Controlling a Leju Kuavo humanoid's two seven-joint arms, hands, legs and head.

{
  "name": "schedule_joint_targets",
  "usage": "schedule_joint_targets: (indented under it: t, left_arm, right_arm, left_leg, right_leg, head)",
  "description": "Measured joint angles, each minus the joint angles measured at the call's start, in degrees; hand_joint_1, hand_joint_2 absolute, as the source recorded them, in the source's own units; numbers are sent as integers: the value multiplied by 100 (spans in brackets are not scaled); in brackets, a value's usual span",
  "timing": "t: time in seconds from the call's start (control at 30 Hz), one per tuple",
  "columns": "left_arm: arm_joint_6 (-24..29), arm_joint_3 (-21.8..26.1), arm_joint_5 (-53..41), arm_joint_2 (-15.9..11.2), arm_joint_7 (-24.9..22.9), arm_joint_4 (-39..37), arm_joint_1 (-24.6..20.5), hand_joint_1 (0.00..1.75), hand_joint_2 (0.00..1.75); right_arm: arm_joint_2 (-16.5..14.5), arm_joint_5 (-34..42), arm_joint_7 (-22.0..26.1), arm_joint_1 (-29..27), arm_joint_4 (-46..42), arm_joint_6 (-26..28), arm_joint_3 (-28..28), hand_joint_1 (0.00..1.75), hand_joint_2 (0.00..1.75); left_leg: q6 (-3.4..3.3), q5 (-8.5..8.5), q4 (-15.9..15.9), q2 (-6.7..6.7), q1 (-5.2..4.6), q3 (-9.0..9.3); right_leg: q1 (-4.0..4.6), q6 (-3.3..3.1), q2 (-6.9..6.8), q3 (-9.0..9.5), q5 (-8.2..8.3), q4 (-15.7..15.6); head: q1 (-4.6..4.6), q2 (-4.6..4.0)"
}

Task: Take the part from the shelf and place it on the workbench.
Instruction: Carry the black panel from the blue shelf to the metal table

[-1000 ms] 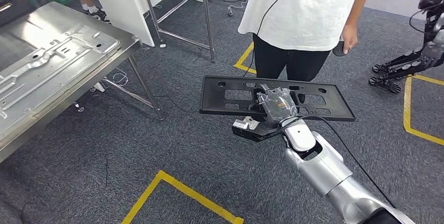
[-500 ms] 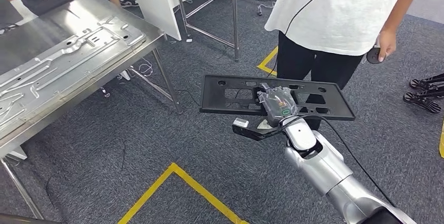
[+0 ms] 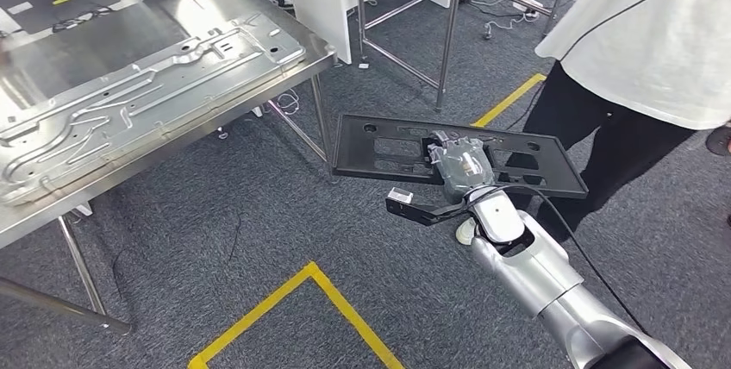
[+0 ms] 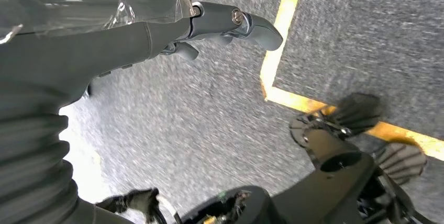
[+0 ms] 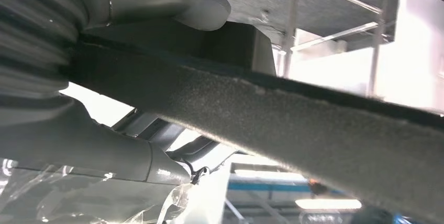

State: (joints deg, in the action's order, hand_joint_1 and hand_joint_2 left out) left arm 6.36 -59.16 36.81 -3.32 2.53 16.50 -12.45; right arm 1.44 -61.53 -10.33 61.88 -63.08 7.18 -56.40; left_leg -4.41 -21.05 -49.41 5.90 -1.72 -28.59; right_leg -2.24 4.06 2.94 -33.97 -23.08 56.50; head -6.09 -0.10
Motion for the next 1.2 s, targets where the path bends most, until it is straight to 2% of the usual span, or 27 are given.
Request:
schedule_joint_targets:
  t: [0.07, 0.13, 0.17, 0.2, 0.27, 0.3, 0.33, 0.37, 0.4, 0.43, 0.5, 0.53, 0.57, 0.67, 0.73, 0.8, 0.83, 0.87, 0.9, 0.93, 0.97, 1.03, 1.07, 1.1, 1.13, 1.17, 1.2]
  left_arm:
    - [-14, 4, -33, 11, -21, 1, -26, 0, 175]
    - [-29, 5, -97, 20, -57, 1, -24, 0, 175]
    - [-35, 4, -131, 23, -71, 2, -15, 0, 175]
    - [-37, 4, -158, 26, -87, 1, -15, 0, 175]
    - [-30, 6, -184, 33, -104, 1, -38, 0, 175]
    - [-26, 8, -188, 33, -113, 1, -50, 0, 175]
    - [-27, 9, -191, 34, -114, 1, -55, 0, 175]
    - [-36, 10, -199, 34, -117, 1, -53, 0, 175]
    - [-46, 10, -208, 35, -121, 2, -49, 0, 175]
    - [-55, 11, -214, 36, -124, 1, -48, 0, 175]
    - [-63, 15, -217, 24, -127, 1, -66, 0, 175]
    - [-63, 17, -215, 16, -127, 1, -89, 0, 175]
    - [-62, 20, -212, 7, -127, 1, -111, 0, 175]
    - [-20, 23, -231, -18, -126, 1, -109, 0, 175]
    - [22, 24, -271, -26, -115, 1, -90, 0, 175]
    - [22, 25, -331, -20, -96, 1, -110, 0, 175]
    - [5, 25, -373, -16, -90, 2, -121, 0, 175]
    - [-14, 24, -421, -10, -85, 2, -121, 0, 175]
    - [-32, 23, -462, -5, -89, 2, -115, 0, 175]
    - [-41, 22, -483, -2, -97, 2, -107, 0, 175]
    - [-44, 22, -493, 1, -103, 2, -102, 0, 175]
    - [-41, 22, -483, 5, -99, 2, -114, 0, 175]
    - [-42, 23, -480, 7, -91, 2, -124, 0, 175]
    - [-47, 24, -482, 7, -86, 2, -125, 0, 175]
    - [-56, 24, -491, 8, -90, 2, -115, 0, 175]
    - [-71, 24, -506, 10, -103, 2, -92, 0, 175]
    - [-86, 23, -527, 14, -121, 2, -67, 0, 175]
  right_arm:
    - [17, -17, -17, 17, 19, -6, -1, 175, 175]
    - [25, -25, -44, 22, 22, -27, -3, 175, 175]
    - [24, -25, -56, 24, 18, -43, -3, 175, 175]
    - [22, -25, -70, 27, 11, -62, -4, 175, 175]
    - [24, -28, -99, 23, -3, -98, -5, 175, 175]
    - [28, -31, -115, 6, -7, -115, -7, 175, 175]
    - [33, -33, -127, -21, -8, -131, -11, 175, 175]
    - [36, -35, -137, -56, -9, -142, -15, 175, 175]
    - [34, -37, -145, -86, -13, -151, -19, 175, 175]
    - [30, -37, -151, -108, -21, -155, -22, 175, 175]
    - [19, -40, -158, -116, -44, -154, -25, 175, 175]
    - [18, -43, -158, -109, -53, -153, -26, 175, 175]
    - [19, -45, -158, -106, -56, -152, -26, 175, 175]
    - [-21, -53, -140, -113, -67, -140, -28, 175, 175]
    - [-68, -69, -126, -110, -83, -119, -33, 175, 175]
    - [-81, -86, -119, -133, -90, -117, -46, 175, 175]
    - [-77, -90, -119, -161, -90, -133, -52, 175, 175]
    - [-72, -90, -119, -201, -91, -154, -57, 175, 175]
    - [-69, -90, -122, -237, -95, -174, -60, 175, 175]
    - [-69, -90, -123, -261, -104, -190, -62, 175, 175]
    - [-72, -91, -123, -272, -119, -201, -64, 175, 175]
    - [-82, -99, -122, -271, -145, -227, -73, 175, 175]
    - [-89, -106, -122, -272, -152, -249, -80, 175, 175]
    - [-96, -116, -121, -278, -155, -274, -90, 175, 175]
    - [-108, -127, -122, -288, -162, -299, -99, 175, 175]
    - [-115, -139, -125, -300, -174, -328, -107, 175, 175]
    - [-121, -149, -131, -309, -187, -352, -112, 175, 175]
  left_leg:
    - [32, -29, -56, 107, -4, -50]
    - [43, -23, -51, 194, 5, -88]
    - [66, -63, -107, 147, 5, -128]
    - [105, -162, -289, 27, 11, -221]
    - [202, -509, -1063, -330, 45, -612]
    - [241, -685, -1537, -442, 73, -861]
    - [263, -787, -1892, -492, 95, -1062]
    - [271, -785, -2033, -508, 107, -1162]
    - [260, -668, -1909, -516, 109, -1128]
    - [229, -459, -1535, -545, 96, -962]
    - [117, -22, -518, -756, 20, -457]
    - [71, 94, -154, -863, -19, -274]
    - [38, 132, 41, -938, -49, -181]
    - [3, 131, 166, -820, -45, -100]
    - [-16, 172, 249, -700, 1, 13]
    - [-41, 167, 244, -576, 19, 40]
    - [-49, 155, 230, -501, 14, 40]
    - [-48, 141, 218, -408, 14, 44]
    - [-38, 124, 195, -313, 17, 47]
    - [-20, 97, 160, -221, 24, 50]
    - [3, 61, 115, -138, 35, 56]
    - [61, -15, 32, 8, 40, 46]
    - [82, -33, 17, 70, 44, 34]
    - [99, -37, 19, 132, 45, 17]
    - [107, -32, 24, 187, 56, 0]
    - [124, -50, 8, 177, 55, -25]
    - [153, -115, -105, 82, 53, -89]
  right_leg:
    - [-45, -27, 143, 174, 83, -376]
    - [-42, -113, 15, 196, 73, -413]
    - [-42, -148, -53, 202, 70, -418]
    - [-47, -179, -123, 210, 69, -424]
    - [-40, -216, -256, 224, 58, -431]
    - [-32, -222, -329, 227, 49, -432]
    - [-25, -228, -400, 233, 37, -431]
    - [-19, -231, -471, 243, 23, -431]
    - [-12, -233, -534, 258, 9, -432]
    - [-5, -234, -595, 284, -5, -439]
    - [10, -230, -713, 363, -26, -486]
    - [17, -220, -765, 399, -34, -515]
    - [24, -205, -824, 427, -42, -539]
    - [42, -138, -962, 512, -90, -568]
    - [56, -116, -743, 412, -311, -218]
    - [65, -117, -426, 1, -700, 652]
    - [67, -115, -352, -227, -842, 1071]
    - [68, -111, -322, -387, -882, 1312]
    - [69, -107, -308, -447, -801, 1320]
    - [63, -104, -287, -387, -601, 1079]
    - [50, -95, -224, -231, -324, 654]
    - [7, -89, 17, 121, 36, -150]
    - [-4, -100, 94, 226, 98, -373]
    - [-5, -124, 110, 269, 77, -451]
    - [-3, -155, 41, 275, 80, -466]
    - [-3, -183, -28, 284, 76, -477]
    - [-10, -212, -91, 297, 73, -489]
  head:
    - [1, 1]
    - [0, 0]
    - [-1, 0]
    - [-2, -1]
    - [-3, -1]
    - [-2, -1]
    - [-2, -1]
    - [-2, -1]
    - [-2, -1]
    - [-2, -1]
    - [-3, -1]
    - [-3, -1]
    - [-3, -1]
    - [-3, -1]
    - [-3, -1]
    - [-1, -1]
    - [-1, -1]
    - [-1, -1]
    - [-1, -1]
    - [0, 0]
    - [1, 0]
    - [2, 1]
    - [2, 0]
    - [3, 0]
    - [3, 0]
    - [3, -1]
    - [2, -1]
